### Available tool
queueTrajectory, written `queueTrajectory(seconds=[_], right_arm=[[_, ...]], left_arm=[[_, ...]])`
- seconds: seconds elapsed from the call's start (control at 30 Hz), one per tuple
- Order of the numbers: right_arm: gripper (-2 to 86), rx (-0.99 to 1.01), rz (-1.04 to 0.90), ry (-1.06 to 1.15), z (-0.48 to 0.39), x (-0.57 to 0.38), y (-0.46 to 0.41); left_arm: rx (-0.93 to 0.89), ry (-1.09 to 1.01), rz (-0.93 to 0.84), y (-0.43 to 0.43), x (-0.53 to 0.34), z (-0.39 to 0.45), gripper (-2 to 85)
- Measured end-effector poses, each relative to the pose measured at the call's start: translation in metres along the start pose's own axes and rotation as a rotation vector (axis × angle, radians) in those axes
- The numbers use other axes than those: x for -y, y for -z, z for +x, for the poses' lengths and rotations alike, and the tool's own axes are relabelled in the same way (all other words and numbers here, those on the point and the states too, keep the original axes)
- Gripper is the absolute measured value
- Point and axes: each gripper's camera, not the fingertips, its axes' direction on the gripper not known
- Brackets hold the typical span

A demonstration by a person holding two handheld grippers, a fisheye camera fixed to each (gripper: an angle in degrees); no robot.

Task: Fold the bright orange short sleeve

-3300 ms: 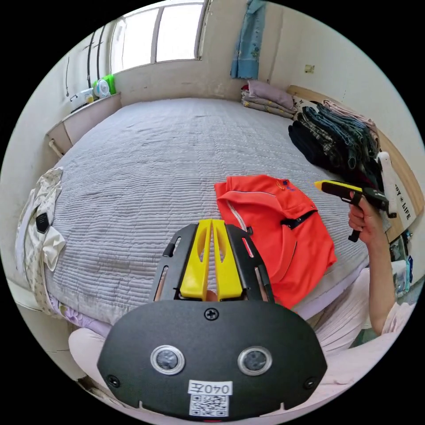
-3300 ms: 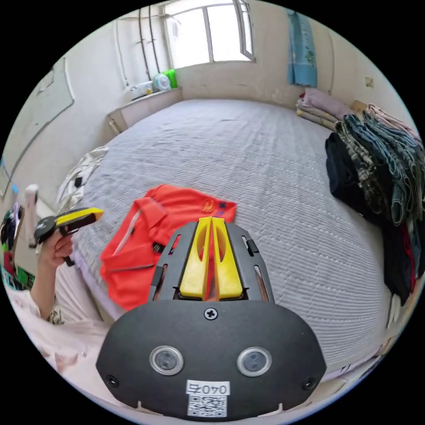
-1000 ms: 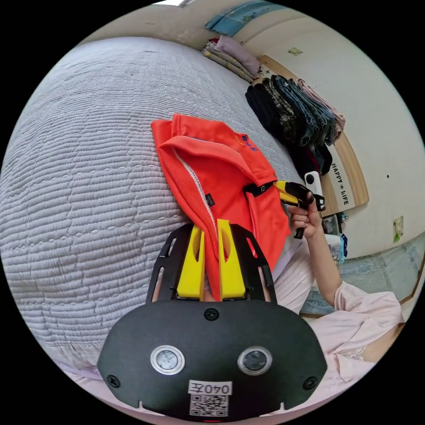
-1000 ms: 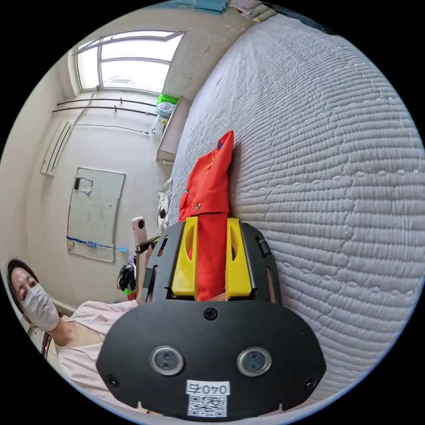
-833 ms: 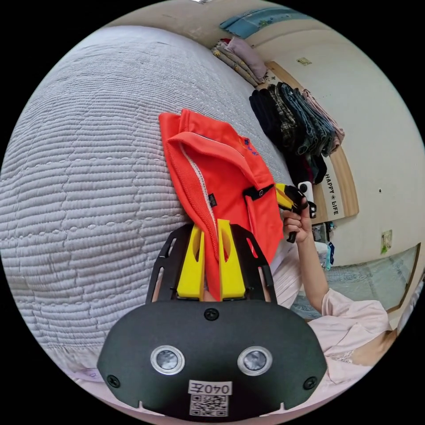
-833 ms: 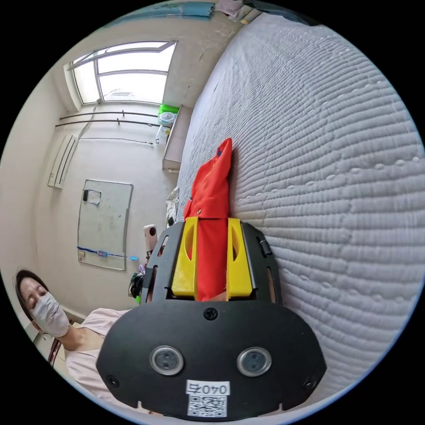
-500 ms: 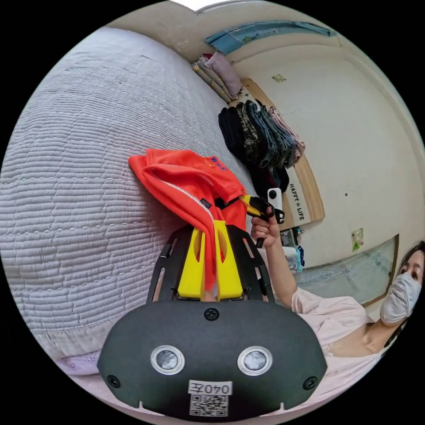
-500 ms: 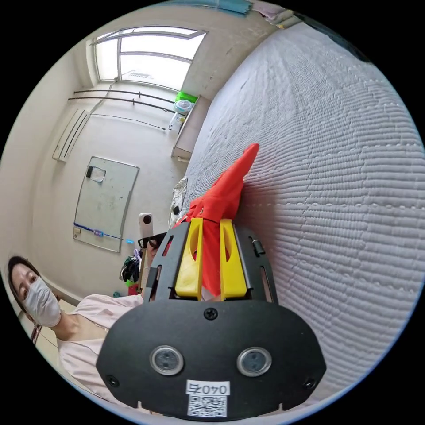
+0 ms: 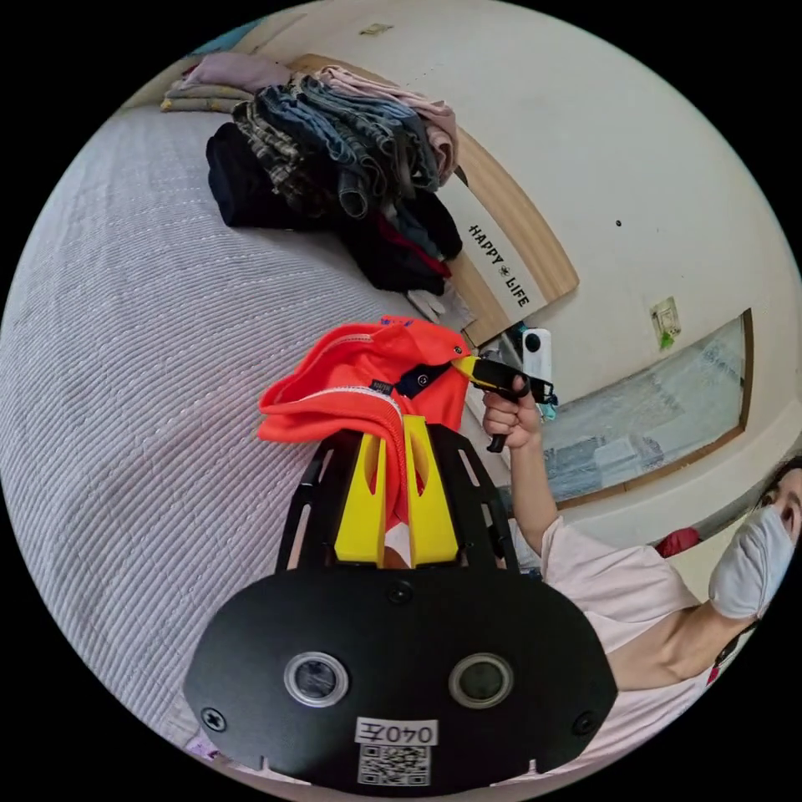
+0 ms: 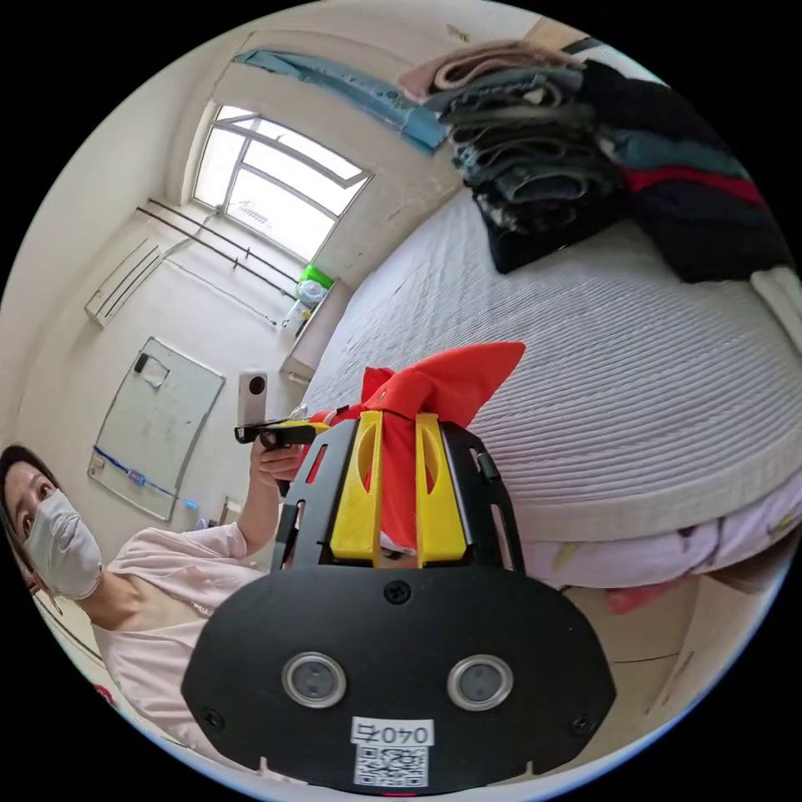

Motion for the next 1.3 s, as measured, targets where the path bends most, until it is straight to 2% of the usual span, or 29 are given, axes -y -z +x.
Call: queueTrajectory(seconds=[0.17, 0.3, 0.37, 0.43, 0.5, 0.57, 0.6, 0.67, 0.73, 0.8, 0.87, 0.97, 1.0, 1.03, 1.07, 1.13, 1.17, 1.23, 1.3], right_arm=[[6.2, -0.220, 0.159, 0.089, -0.014, 0.046, 0.095], [6.4, -0.363, 0.316, 0.221, -0.047, 0.097, 0.157], [6.8, -0.481, 0.424, 0.297, -0.058, 0.143, 0.187], [9.5, -0.522, 0.462, 0.249, -0.046, 0.187, 0.204], [12.8, -0.628, 0.485, 0.112, -0.024, 0.224, 0.209], [13.9, -0.907, 0.478, -0.090, 0.007, 0.243, 0.188], [13.7, -0.967, 0.478, -0.112, 0.013, 0.243, 0.179], [11.6, -1.075, 0.484, -0.069, 0.033, 0.226, 0.134], [8.6, -1.088, 0.452, 0.013, 0.045, 0.205, 0.097], [3.7, -1.091, 0.396, 0.063, 0.057, 0.187, 0.064], [0.0, -1.077, 0.401, 0.122, 0.061, 0.164, 0.031], [-0.7, -1.062, 0.503, 0.156, 0.060, 0.146, 0.002], [-0.8, -1.044, 0.479, 0.172, 0.062, 0.147, -0.006], [-0.9, -1.011, 0.350, 0.174, 0.070, 0.154, -0.024], [-0.9, -1.055, 0.317, 0.137, 0.068, 0.156, -0.034], [-1.0, -1.103, 0.406, 0.084, 0.046, 0.144, -0.034], [-1.0, -1.059, 0.516, 0.153, 0.020, 0.122, -0.036], [-1.0, -0.956, 0.617, 0.322, -0.021, 0.078, -0.049], [-1.0, -0.838, 0.623, 0.467, -0.053, 0.035, -0.075]], left_arm=[[0.021, -0.210, 0.005, -0.073, 0.093, 0.096, -1.0], [0.106, -0.444, 0.184, -0.095, 0.171, 0.202, -1.0], [0.133, -0.467, 0.272, -0.107, 0.209, 0.237, -0.9], [0.181, -0.468, 0.312, -0.128, 0.253, 0.266, -0.4], [0.299, -0.377, 0.327, -0.171, 0.310, 0.279, 1.6], [0.439, -0.211, 0.219, -0.214, 0.342, 0.261, 3.3], [0.526, -0.145, 0.148, -0.240, 0.347, 0.245, 3.6], [0.627, -0.164, 0.181, -0.259, 0.328, 0.228, 2.9], [0.658, -0.273, 0.234, -0.265, 0.288, 0.217, 2.0], [0.620, -0.405, 0.286, -0.256, 0.223, 0.199, 0.1], [0.547, -0.434, 0.306, -0.240, 0.177, 0.181, -0.9], [0.422, -0.344, 0.265, -0.215, 0.115, 0.142, -1.3], [0.373, -0.308, 0.243, -0.207, 0.093, 0.127, -1.3], [0.354, -0.292, 0.237, -0.203, 0.081, 0.120, -1.2], [0.339, -0.261, 0.221, -0.195, 0.058, 0.108, -1.1], [0.335, -0.247, 0.216, -0.180, 0.022, 0.096, -1.0], [0.342, -0.238, 0.236, -0.167, -0.004, 0.090, -0.9], [0.370, -0.222, 0.308, -0.144, -0.045, 0.082, -0.9], [0.434, -0.212, 0.412, -0.114, -0.097, 0.072, -0.9]])
